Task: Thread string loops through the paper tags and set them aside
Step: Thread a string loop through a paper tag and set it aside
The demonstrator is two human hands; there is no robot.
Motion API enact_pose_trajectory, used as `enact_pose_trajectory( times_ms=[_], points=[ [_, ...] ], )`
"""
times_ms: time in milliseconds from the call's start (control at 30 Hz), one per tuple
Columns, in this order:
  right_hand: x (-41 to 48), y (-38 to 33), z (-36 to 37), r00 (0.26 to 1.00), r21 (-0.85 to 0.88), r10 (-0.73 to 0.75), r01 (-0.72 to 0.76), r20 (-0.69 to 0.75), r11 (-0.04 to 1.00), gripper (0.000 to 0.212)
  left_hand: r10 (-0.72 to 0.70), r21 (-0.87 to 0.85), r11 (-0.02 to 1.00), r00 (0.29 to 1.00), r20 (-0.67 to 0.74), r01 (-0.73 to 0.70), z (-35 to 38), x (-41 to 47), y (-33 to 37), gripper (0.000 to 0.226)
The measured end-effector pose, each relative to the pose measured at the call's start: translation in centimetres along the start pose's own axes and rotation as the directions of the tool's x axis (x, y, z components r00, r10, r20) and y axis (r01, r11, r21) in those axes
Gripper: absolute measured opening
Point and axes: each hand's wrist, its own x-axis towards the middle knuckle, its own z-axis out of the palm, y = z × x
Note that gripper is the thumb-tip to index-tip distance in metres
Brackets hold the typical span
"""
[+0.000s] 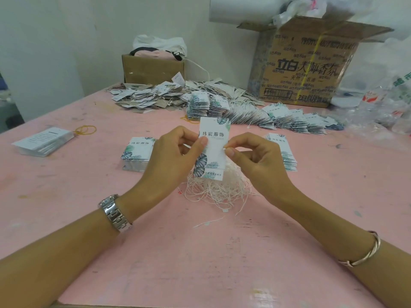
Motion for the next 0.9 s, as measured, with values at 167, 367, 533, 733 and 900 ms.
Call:
enact_pose_trajectory(
  times_ms=[167, 367, 533, 733, 900],
  points=[
    [0.01, -0.01, -0.01, 0.999, -0.017, 0.014, -0.015, -0.042, 1.0, 0.01, -0.001, -0.09, 0.996, 1.0, 0.016, 0.003, -0.01, -0.03, 0.08, 0.011],
    [-0.02, 0.04, -0.04, 0.998, -0.044, -0.019, 0.016, -0.063, 0.999, 0.007, -0.02, -0.128, 0.991, 1.0, 0.019, 0.022, 0.05, -0.32, 0.32, 0.011],
    [0.04, -0.06, 0.05, 0.998, -0.045, -0.017, 0.014, -0.061, 0.999, 0.011, -0.033, -0.148, 0.989, 0.999, -0.002, 0.032, 0.01, -0.36, 0.43, 0.013],
    [0.18, -0.39, 0.0, 0.996, -0.066, -0.046, 0.041, -0.07, 0.997, 0.011, -0.043, -0.204, 0.978, 0.999, -0.001, 0.042, 0.11, -0.3, 0.45, 0.01],
    [0.15, -0.51, 0.02, 0.997, -0.085, -0.053, 0.048, -0.055, 0.995, 0.011, -0.033, -0.225, 0.974, 0.999, -0.004, 0.031, 0.1, -0.32, 0.5, 0.008]
  ],
)
